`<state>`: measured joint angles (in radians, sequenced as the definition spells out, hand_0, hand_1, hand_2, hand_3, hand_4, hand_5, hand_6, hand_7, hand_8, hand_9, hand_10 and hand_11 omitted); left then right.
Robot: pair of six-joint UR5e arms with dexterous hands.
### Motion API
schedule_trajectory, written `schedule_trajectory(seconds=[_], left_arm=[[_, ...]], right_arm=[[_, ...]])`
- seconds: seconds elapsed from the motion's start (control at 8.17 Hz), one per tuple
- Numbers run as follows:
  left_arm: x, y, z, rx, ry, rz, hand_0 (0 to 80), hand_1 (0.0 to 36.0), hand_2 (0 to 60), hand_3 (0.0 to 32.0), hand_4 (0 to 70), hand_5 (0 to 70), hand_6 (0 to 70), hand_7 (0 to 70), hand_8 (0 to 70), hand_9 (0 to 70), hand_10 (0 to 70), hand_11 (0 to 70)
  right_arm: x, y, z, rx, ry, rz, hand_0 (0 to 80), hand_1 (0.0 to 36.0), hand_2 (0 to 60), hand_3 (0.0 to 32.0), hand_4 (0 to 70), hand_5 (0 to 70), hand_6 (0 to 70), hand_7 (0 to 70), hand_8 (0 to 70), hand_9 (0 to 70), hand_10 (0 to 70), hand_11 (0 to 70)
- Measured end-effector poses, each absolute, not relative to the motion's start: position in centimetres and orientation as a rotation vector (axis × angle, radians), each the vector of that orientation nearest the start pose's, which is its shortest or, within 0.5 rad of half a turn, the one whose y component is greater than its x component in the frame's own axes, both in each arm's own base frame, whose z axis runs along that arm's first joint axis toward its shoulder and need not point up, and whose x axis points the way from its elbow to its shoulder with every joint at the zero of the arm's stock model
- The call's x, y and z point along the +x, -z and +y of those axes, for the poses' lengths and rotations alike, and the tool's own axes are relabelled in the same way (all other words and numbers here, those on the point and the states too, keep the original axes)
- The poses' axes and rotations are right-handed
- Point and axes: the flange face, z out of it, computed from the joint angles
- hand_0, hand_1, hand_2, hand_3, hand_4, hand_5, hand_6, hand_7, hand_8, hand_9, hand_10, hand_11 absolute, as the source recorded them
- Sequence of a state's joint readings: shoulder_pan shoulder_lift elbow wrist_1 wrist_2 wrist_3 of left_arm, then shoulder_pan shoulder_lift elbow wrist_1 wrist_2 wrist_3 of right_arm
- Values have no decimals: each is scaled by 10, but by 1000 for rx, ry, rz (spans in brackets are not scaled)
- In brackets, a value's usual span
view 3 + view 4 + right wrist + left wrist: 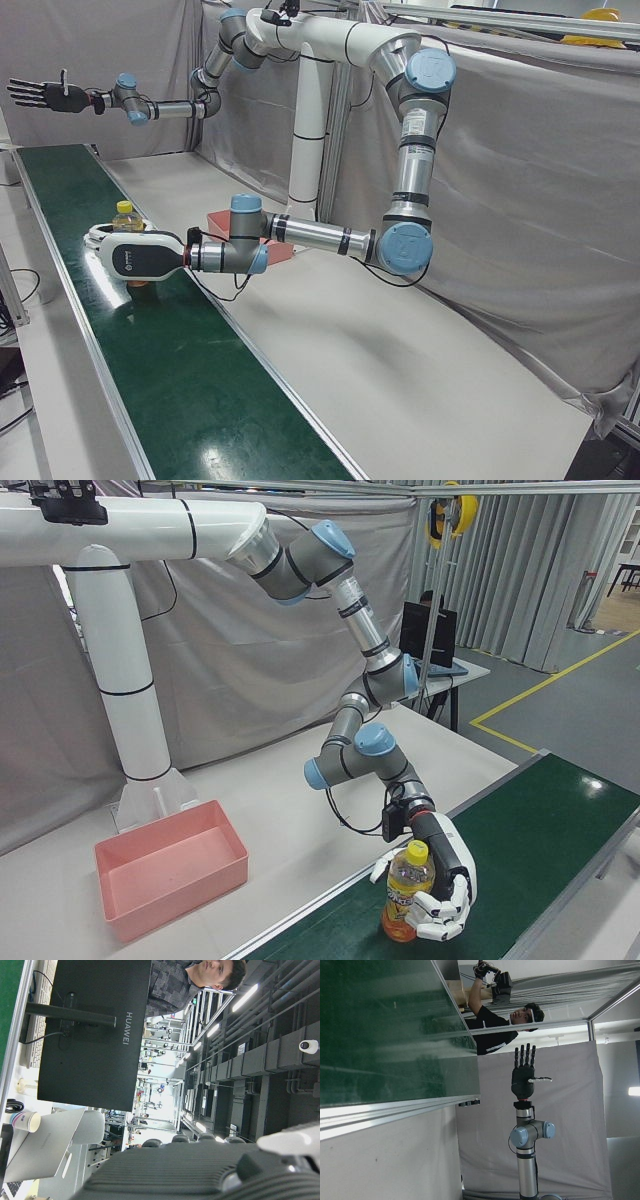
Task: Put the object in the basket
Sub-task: 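Close the left hand fingers around the juice bottle, then lift the bottle off the conveyor and carry it toward the pink tray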
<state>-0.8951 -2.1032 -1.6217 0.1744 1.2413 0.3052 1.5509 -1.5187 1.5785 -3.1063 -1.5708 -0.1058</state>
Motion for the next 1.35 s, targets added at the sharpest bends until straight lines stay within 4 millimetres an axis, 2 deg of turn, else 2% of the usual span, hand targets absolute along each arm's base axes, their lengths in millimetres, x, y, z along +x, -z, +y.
schedule_trajectory(seconds=[0.24, 0.37, 0.49, 0.61, 0.86, 0.98, 1.1, 1.35], left_arm=[[288, -357, -624, -177, 1578, 2394, 642, 262, 514, 0, 473, 700, 445, 502, 686, 700, 700, 700], [285, -345, -619, -181, 1572, 2400, 636, 263, 526, 0, 463, 700, 436, 497, 678, 700, 700, 700], [284, -331, -610, -196, 1555, 2411, 631, 263, 528, 0, 457, 700, 425, 491, 665, 700, 700, 700], [293, -317, -595, -233, 1530, 2413, 632, 268, 538, 0, 446, 700, 416, 485, 656, 700, 700, 700], [324, -288, -553, -343, 1465, 2406, 648, 284, 551, 0, 441, 700, 397, 475, 636, 700, 674, 700], [340, -271, -526, -415, 1417, 2399, 690, 287, 509, 0, 436, 700, 383, 459, 619, 700, 663, 700], [359, -258, -499, -490, 1369, 2383, 714, 279, 440, 0, 428, 700, 367, 439, 597, 700, 639, 700], [407, -250, -447, -596, 1284, 2323, 675, 263, 398, 0, 417, 700, 351, 418, 570, 700, 598, 700]], right_arm=[[123, -653, -525, -103, 2168, 2387, 0, 0, 0, 0, 0, 0, 0, 0, 0, 0, 0, 0], [123, -653, -525, -103, 2168, 2387, 0, 0, 0, 0, 0, 0, 0, 0, 0, 0, 0, 0], [123, -653, -525, -102, 2168, 2388, 0, 0, 0, 0, 0, 0, 0, 0, 0, 0, 0, 0], [123, -653, -525, -102, 2167, 2388, 0, 0, 0, 0, 0, 0, 0, 0, 0, 0, 0, 0], [123, -653, -525, -103, 2167, 2387, 0, 0, 0, 0, 0, 0, 0, 0, 0, 0, 0, 0], [123, -653, -525, -103, 2167, 2388, 0, 0, 0, 0, 0, 0, 0, 0, 0, 0, 0, 0], [123, -653, -525, -103, 2166, 2388, 0, 0, 0, 0, 0, 0, 0, 0, 0, 0, 0, 0], [123, -653, -525, -103, 2167, 2388, 0, 0, 0, 0, 0, 0, 0, 0, 0, 0, 0, 0]])
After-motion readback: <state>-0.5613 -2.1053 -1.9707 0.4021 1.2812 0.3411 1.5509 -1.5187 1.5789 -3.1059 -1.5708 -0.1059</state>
